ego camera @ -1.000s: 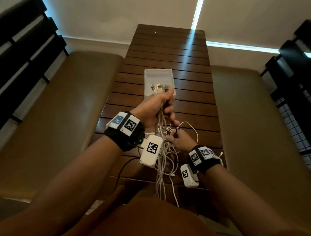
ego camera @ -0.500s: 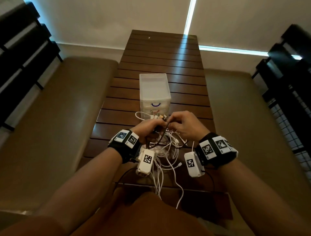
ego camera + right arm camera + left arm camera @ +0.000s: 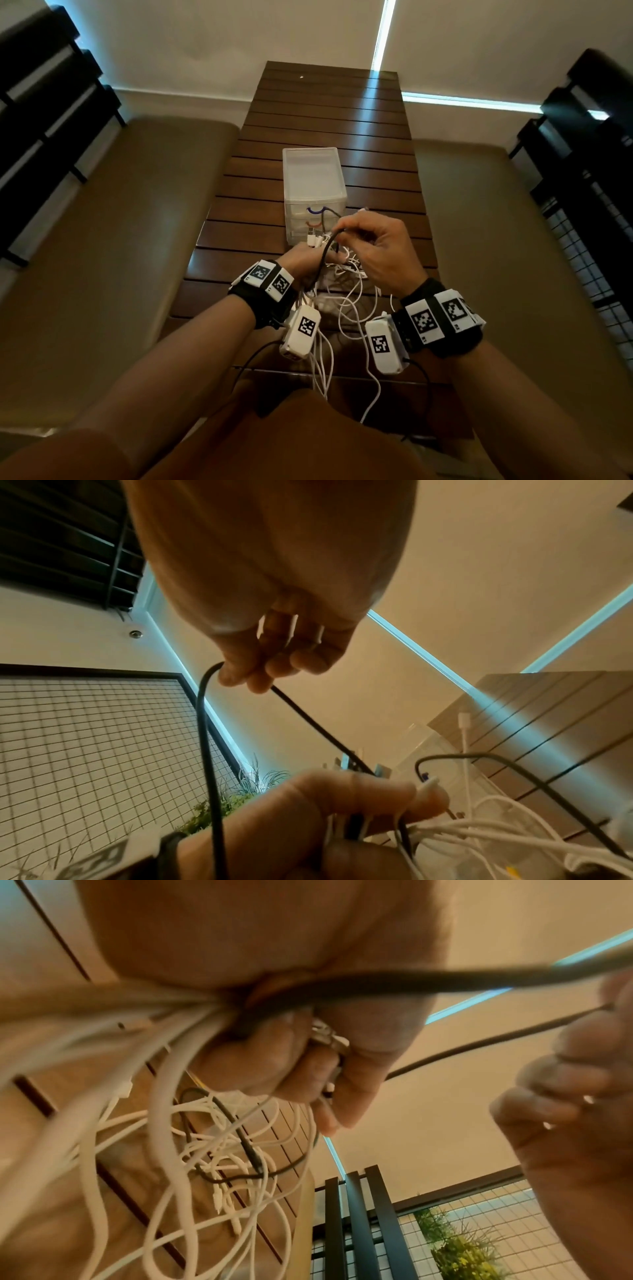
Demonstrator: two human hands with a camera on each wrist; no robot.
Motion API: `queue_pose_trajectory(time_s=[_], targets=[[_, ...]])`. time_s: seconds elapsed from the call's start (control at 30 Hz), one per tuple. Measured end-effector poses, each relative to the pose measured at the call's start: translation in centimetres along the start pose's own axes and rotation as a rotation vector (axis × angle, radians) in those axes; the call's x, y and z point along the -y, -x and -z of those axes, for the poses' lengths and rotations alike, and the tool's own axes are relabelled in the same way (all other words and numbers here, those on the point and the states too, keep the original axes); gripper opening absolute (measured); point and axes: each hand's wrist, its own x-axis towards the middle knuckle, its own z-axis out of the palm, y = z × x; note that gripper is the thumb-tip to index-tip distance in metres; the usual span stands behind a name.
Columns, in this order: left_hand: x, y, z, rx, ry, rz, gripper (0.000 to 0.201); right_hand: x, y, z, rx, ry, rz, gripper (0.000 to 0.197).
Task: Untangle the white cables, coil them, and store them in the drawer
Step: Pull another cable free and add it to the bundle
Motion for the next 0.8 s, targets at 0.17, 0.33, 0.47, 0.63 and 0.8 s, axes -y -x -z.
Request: queue_pose_trajectory(time_s=[0.17, 0.33, 0.47, 0.63, 0.8], targets=[[-0.2, 0.5, 0.1, 0.035, 0.181, -0.108, 0.029, -2.5, 0.7, -0.6, -0.029, -0.049, -0.328, 0.042], [-0.5, 0.9, 0.7, 0.033, 0.312, -0.164, 0.03, -6.2, 1.6, -0.9, 0.056, 0.191, -0.282, 0.014], [-0.5, 1.4, 2.1, -0.219, 0.402, -0.21, 0.029, -8.2, 3.0, 0.5, -0.039, 0.233, -0.292, 0.012], [-0.9, 2.2, 2.8, -0.281, 0.509, -0.276, 0.028, -9.6, 4.0, 1.5, 0.193, 0.503, -0.401, 0.014], [-0.3, 2.3, 3.0, -0.282, 0.594, -0.374, 0.028, -8.7, 2.3, 2.0, 0.338, 0.762, -0.523, 0.015]])
